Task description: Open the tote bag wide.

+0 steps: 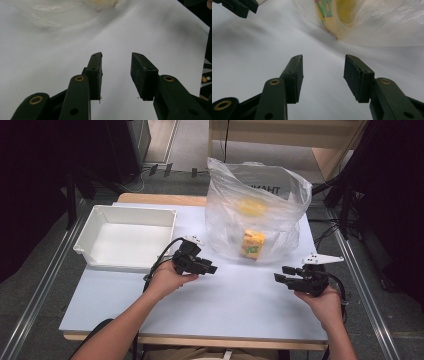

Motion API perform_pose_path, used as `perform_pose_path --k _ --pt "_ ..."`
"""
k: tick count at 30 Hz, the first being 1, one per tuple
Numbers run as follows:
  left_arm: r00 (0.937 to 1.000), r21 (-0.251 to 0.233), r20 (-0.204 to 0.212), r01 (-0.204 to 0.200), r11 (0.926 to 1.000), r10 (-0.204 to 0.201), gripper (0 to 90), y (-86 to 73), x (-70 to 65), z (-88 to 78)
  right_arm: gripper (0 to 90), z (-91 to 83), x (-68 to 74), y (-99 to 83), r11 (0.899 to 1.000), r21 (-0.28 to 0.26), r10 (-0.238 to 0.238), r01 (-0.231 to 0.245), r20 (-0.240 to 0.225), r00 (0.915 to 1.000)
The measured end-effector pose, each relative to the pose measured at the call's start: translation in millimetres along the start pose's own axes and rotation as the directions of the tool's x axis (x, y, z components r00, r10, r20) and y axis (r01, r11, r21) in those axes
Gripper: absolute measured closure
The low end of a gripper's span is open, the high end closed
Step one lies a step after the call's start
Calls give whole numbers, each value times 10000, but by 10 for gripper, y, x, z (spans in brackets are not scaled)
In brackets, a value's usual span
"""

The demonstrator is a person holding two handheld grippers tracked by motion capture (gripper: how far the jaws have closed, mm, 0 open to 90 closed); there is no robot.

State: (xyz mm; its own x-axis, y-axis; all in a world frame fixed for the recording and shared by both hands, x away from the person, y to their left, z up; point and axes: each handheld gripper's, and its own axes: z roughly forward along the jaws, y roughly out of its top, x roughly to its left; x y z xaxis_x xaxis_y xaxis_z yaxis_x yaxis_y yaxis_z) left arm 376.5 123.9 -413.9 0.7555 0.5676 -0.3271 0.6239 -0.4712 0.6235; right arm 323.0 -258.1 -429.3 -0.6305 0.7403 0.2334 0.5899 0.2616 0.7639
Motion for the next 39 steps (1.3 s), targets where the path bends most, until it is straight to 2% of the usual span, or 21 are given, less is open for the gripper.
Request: perform_pose_path --k 2,4,7,10,14,18,21,23,25,28,30,31,35,39 --pt "9998 -27 120 154 9999 -153 641 25 -13 -12 521 -21 7 7 10000 -83 29 -28 84 10000" --pt "9993 92 29 382 9992 -382 605 70 -24 -13 525 -33 11 15 10000 -58 26 -25 158 9999" --pt "9994 57 -54 348 9994 -348 631 130 -47 -36 554 -59 -2 35 9999 0 118 -118 281 9995" --pt "9993 12 -317 182 9998 -182 632 211 -79 -74 595 -120 -32 77 9994 -131 331 -326 362 9988" --pt "9986 -160 -383 348 9993 -354 622 294 -71 -125 632 -237 -98 149 9980 -261 582 -572 411 9975" --pt "9978 -341 -459 459 9984 -475 610 380 -52 -181 647 -349 -200 206 9976 -412 568 -551 422 9975" --pt "9979 -393 -494 397 9984 -417 584 451 -60 -214 678 -432 -279 247 9972 -424 634 -616 422 9971" --pt "9982 -357 -524 277 9990 -295 579 500 -64 -223 713 -472 -322 286 9972 -415 636 -621 353 9974" --pt "9977 -310 -585 320 9990 -338 571 552 -58 -227 756 -502 -360 339 9968 -433 677 -665 274 9973" --pt "9970 -250 -666 370 9990 -386 564 643 -45 -246 846 -532 -389 446 9978 -161 649 -644 285 9975" --pt "9965 -192 -721 407 9990 -420 581 718 -50 -270 900 -547 -405 525 9980 59 634 -636 309 9975" --pt "9964 -172 -756 383 9991 -395 617 758 -58 -284 900 -551 -410 564 9981 148 601 -605 266 9978" --pt "9911 -400 -1325 31 9992 -84 674 922 -111 -325 900 -550 -423 729 9977 409 528 -546 436 9977" --pt "9818 -692 -1900 -123 9975 -11 685 1089 -159 -346 900 -544 -429 880 9981 443 413 -432 433 9982"
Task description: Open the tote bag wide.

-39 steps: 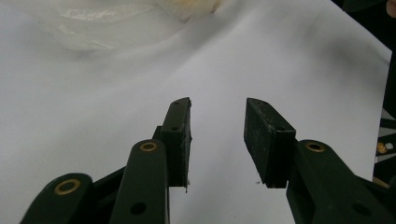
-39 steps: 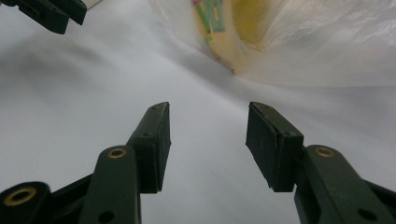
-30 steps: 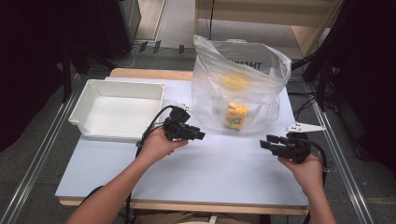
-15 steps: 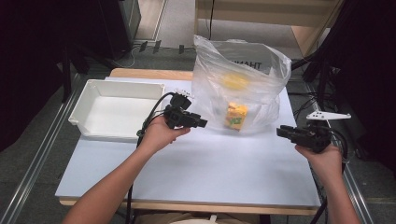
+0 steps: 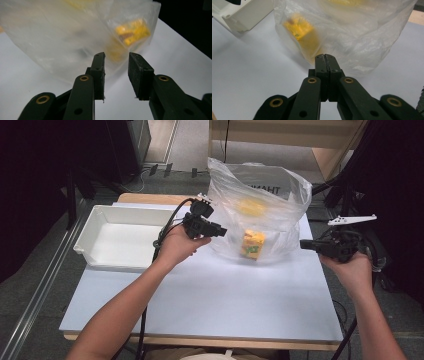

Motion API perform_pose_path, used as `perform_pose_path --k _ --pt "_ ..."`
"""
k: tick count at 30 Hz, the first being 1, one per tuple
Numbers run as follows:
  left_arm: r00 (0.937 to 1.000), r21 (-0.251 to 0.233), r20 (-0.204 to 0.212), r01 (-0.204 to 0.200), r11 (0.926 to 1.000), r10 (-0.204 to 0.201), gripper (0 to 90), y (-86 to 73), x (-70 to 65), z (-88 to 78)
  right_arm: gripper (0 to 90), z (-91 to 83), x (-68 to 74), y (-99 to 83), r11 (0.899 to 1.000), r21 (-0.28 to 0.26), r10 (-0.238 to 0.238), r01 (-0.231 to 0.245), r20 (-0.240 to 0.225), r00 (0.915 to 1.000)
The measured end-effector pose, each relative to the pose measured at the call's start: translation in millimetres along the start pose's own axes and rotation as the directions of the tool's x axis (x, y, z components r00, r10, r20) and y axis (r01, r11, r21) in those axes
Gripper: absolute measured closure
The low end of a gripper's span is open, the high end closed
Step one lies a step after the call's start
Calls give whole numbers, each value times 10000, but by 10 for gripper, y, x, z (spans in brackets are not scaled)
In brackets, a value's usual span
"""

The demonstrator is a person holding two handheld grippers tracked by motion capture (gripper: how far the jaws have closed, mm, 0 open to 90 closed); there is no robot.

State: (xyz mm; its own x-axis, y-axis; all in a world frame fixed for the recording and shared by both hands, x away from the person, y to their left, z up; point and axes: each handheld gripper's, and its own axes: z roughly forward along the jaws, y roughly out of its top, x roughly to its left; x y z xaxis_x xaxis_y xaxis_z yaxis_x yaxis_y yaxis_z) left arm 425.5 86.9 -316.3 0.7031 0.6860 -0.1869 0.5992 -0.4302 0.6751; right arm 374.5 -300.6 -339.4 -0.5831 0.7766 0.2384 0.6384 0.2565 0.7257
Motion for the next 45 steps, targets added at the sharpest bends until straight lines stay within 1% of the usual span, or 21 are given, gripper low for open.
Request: perform_pose_path --k 2,4,5,6,7,8,12,14,17,19,21,27,29,33,36,37,39,40,41,42,45 --pt "9999 -224 -110 -128 9997 126 723 72 -31 -13 900 0 3 69 10000 14 -56 56 30 10000" --pt "9992 -322 -219 -341 9989 334 761 134 -58 -26 900 -1 6 132 9999 -27 -132 133 37 9999" --pt "9992 -322 -219 -341 9989 334 789 134 -58 -26 900 -1 6 132 9999 -27 -132 133 37 9999" --pt "9991 -375 -228 -364 9986 356 789 172 -57 -27 900 -2 9 161 9999 -24 -140 140 52 9999" --pt "9992 -389 -230 -337 9987 328 826 244 -22 -27 900 1 10 220 9998 -3 -206 206 41 9998" --pt "9991 -429 -309 -303 9986 290 835 275 -5 -28 900 2 7 247 9998 15 -216 216 51 9998" --pt "9994 -603 -350 -109 9981 88 900 442 110 -44 900 1 -4 347 9994 30 -340 340 96 9994" --pt "9995 -796 -304 17 9968 -41 900 527 157 -52 900 -14 -19 402 9993 -7 -368 368 137 9992" --pt "9992 -912 -392 59 9958 -95 900 673 195 -60 900 -27 -86 502 9994 -55 -334 335 211 9992" --pt "9975 -916 -708 -125 9957 61 900 766 178 -61 900 -23 -117 562 9993 -14 -384 384 285 9989" --pt "9963 -943 -850 -199 9953 118 900 854 161 -65 900 -22 -133 636 9990 -32 -438 440 390 9983" --pt "9936 -1150 -1127 -48 9934 -82 900 1083 142 -50 900 -24 -143 881 9983 -156 -549 560 648 9964" --pt "9905 -1162 -1374 -57 9932 -104 900 1159 134 -19 900 -11 -151 957 9981 -190 -573 589 739 9956" --pt "9902 -1078 -1390 -23 9942 -127 900 1311 86 60 900 28 -165 1113 9978 -214 -606 625 809 9949" --pt "9877 -1075 -1561 -73 9942 -96 900 1408 61 134 900 62 -156 1223 9975 -135 -676 691 917 9935" --pt "9863 -985 -1644 -53 9951 -110 900 1448 54 172 900 79 -159 1257 9971 -113 -745 759 949 9927" --pt "9840 -941 -1777 -55 9955 -114 900 1496 44 220 900 109 -159 1316 9971 -72 -743 754 1003 9922" --pt "9812 -912 -1925 -58 9958 -119 900 1522 35 247 900 124 -161 1344 9974 -36 -715 722 1010 9923" --pt "9826 -948 -1843 39 9955 -214 900 1540 31 270 900 139 -166 1367 9974 -43 -716 724 995 9925" --pt "9819 -968 -1858 180 9951 -359 900 1553 24 294 900 154 -173 1389 9977 -49 -673 682 982 9929" --pt "9792 -834 -2014 58 9965 -226 900 1582 -30 388 900 204 -191 1440 9975 17 -706 708 886 9936"
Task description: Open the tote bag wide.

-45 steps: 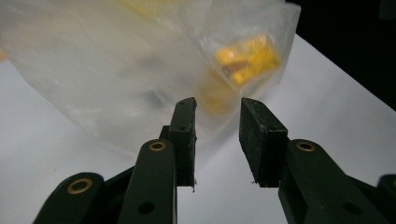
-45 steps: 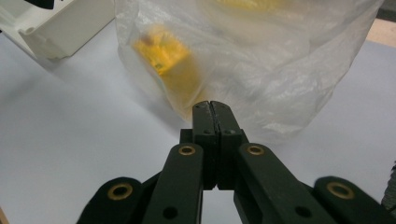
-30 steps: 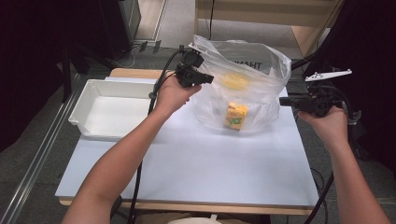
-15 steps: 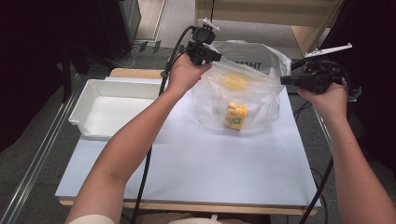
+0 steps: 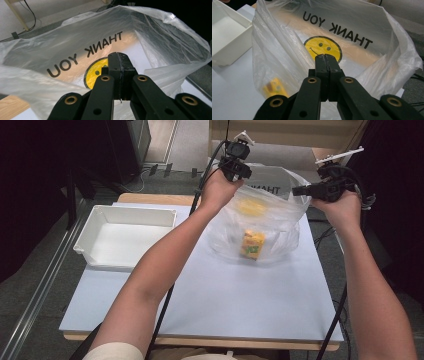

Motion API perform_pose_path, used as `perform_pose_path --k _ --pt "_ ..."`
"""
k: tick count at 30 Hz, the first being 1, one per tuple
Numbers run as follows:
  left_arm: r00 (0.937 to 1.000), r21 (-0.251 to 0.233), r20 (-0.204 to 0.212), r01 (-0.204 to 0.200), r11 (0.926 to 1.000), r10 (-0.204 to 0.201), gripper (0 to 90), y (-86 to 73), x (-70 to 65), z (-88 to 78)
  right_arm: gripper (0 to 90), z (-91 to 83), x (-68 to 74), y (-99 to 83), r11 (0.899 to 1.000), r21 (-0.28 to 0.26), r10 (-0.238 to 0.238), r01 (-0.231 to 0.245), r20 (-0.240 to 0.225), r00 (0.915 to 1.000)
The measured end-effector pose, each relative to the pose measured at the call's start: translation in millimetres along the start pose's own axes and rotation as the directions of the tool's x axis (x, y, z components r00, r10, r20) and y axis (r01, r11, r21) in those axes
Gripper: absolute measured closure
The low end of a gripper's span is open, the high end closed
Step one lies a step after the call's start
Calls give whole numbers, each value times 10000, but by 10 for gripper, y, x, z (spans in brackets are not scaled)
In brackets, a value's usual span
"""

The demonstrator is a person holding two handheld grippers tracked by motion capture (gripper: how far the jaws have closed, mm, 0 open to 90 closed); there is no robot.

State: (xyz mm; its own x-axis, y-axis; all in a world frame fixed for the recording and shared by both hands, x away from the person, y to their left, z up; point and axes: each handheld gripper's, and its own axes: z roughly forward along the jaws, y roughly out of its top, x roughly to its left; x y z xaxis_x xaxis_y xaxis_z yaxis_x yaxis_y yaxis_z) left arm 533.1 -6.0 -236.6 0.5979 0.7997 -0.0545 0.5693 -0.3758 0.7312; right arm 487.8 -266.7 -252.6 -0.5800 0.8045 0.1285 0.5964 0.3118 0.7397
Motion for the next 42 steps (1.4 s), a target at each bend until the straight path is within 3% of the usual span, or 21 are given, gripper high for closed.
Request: perform_pose_path --k 8,11,21,29,36,42 --pt "9994 460 -348 57 9989 -41 900 169 19 210 900 224 -60 90 9996 259 121 -121 -13 9999" --pt "9989 642 -278 403 9971 -386 900 185 86 270 900 302 -77 132 9989 435 174 -174 8 9998" --pt "9971 1620 294 646 9847 -703 900 -112 201 444 900 442 -114 95 9957 876 297 -296 9 9996" --pt "9955 1638 751 443 9855 -572 900 -312 151 336 900 488 -63 177 9933 1144 170 -163 -47 9998" --pt "9926 1614 1125 263 9865 -448 900 -441 111 214 900 616 15 346 9760 2179 8 11 -89 10000" --pt "9874 1600 1544 95 9871 -345 900 -556 61 129 900 772 54 367 9506 3102 152 -138 -21 9999"
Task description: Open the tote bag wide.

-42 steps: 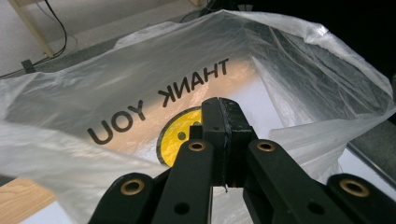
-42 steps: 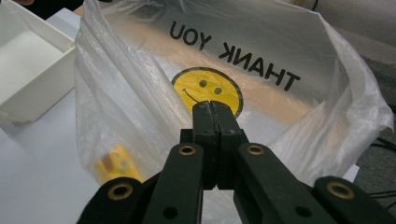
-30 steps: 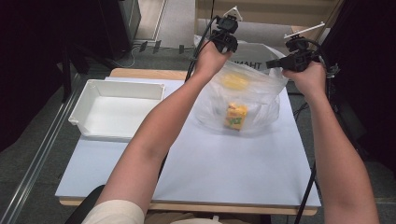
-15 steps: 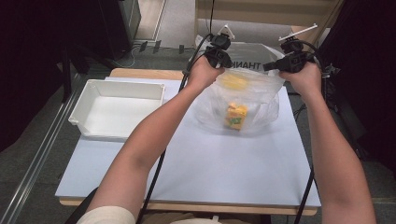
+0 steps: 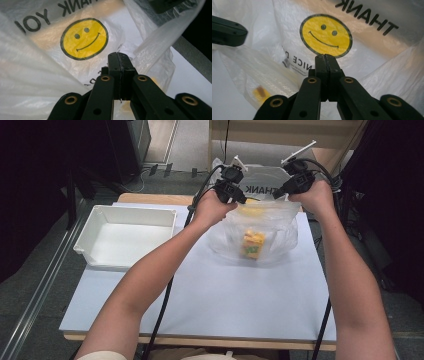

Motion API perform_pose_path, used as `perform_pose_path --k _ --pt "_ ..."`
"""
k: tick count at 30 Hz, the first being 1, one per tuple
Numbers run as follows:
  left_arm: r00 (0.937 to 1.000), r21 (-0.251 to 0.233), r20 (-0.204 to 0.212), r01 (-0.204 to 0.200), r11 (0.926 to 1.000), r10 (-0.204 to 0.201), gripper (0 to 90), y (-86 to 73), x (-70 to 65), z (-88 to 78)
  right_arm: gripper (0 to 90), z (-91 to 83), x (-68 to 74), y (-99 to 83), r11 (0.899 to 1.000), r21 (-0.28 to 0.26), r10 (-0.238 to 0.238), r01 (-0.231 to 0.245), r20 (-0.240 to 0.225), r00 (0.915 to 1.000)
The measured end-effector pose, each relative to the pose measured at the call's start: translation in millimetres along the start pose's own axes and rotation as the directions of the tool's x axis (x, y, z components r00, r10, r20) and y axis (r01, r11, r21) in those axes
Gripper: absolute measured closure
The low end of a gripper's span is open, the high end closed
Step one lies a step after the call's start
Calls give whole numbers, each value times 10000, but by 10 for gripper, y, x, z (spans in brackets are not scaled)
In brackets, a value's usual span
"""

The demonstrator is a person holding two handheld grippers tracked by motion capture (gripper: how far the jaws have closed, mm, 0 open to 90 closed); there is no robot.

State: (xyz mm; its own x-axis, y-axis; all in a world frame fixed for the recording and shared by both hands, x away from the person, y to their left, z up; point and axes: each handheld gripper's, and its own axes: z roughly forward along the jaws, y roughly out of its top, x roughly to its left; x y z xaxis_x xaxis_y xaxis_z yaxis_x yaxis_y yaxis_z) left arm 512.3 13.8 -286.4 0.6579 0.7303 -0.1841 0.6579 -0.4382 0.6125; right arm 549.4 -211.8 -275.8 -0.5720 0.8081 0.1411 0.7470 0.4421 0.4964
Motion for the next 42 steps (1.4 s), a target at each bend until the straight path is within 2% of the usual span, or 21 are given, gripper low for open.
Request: perform_pose_path --k 6,12,19,24,29,34,37,42 --pt "9996 -125 249 -151 9998 154 900 -125 -62 -52 900 124 39 -88 9984 565 28 -13 -270 9996" --pt "9994 -215 311 -170 9996 177 900 -200 -74 -101 900 141 101 -252 9945 1041 -69 113 -427 9991" --pt "9993 -338 227 -303 9990 311 900 -148 -130 -112 900 97 158 -455 9952 983 57 9 -677 9977" --pt "9992 -317 51 -407 9987 408 900 6 -151 -105 900 60 212 -521 9965 822 -74 139 -791 9968" --pt "9991 -35 -204 -385 9993 385 900 183 -123 -43 900 24 261 -554 9974 668 -202 262 -893 9958" --pt "9988 806 -440 -176 9966 212 900 293 -37 101 900 10 287 -584 9976 621 -254 316 -979 9949" --pt "9985 1246 -521 -96 9922 162 900 273 -14 173 900 -8 320 -614 9975 577 -337 398 -1029 9941" --pt "9995 1364 -291 -32 9907 72 900 157 -7 208 900 -34 371 -675 9972 531 -461 520 -1075 9931"
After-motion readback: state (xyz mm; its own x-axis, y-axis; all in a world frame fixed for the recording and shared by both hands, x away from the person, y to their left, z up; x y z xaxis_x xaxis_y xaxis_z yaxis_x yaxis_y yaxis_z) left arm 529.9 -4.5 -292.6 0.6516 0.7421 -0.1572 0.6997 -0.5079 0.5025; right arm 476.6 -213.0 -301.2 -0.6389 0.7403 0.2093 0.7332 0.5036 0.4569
